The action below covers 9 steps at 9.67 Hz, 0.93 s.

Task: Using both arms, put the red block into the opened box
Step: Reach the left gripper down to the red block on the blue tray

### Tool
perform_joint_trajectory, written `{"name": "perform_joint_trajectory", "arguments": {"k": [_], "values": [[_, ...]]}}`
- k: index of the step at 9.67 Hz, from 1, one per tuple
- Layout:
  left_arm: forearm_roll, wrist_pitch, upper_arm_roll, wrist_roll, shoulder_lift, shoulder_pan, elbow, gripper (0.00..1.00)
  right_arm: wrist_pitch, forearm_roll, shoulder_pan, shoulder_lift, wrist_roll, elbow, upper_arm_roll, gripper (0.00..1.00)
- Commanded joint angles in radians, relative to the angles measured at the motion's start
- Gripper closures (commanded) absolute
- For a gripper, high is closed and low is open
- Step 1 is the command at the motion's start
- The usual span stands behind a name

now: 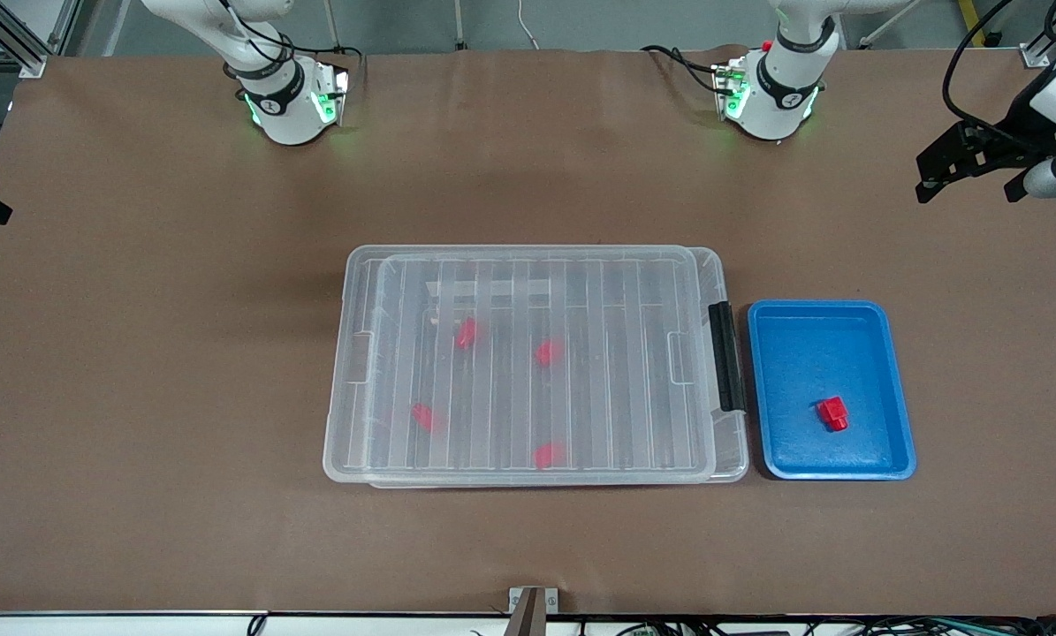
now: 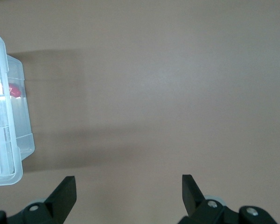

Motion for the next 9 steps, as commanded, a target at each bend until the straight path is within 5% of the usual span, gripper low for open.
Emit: {"name": "perform_joint_trajectory", "arguments": {"k": [1,4,9], "values": [[-0.006,-0.013,0.000,0.010,0.019,0.000,-0.004,0.00,-0.007,-0.010,-0.012,0.004,0.015,0.011,0.013,0.00],[0.000,0.002,0.001,0.011,0.109,0.006,-0.005,0.00,-0.007,-0.010,-0.012,0.004,0.015,0.011,0.012,0.00],[0.077,0.256,0.003,0.001,0.449,0.057,-0.034,0.00,-0.002,-0.009,0.072,0.024,0.015,0.009,0.016,0.00]]}}
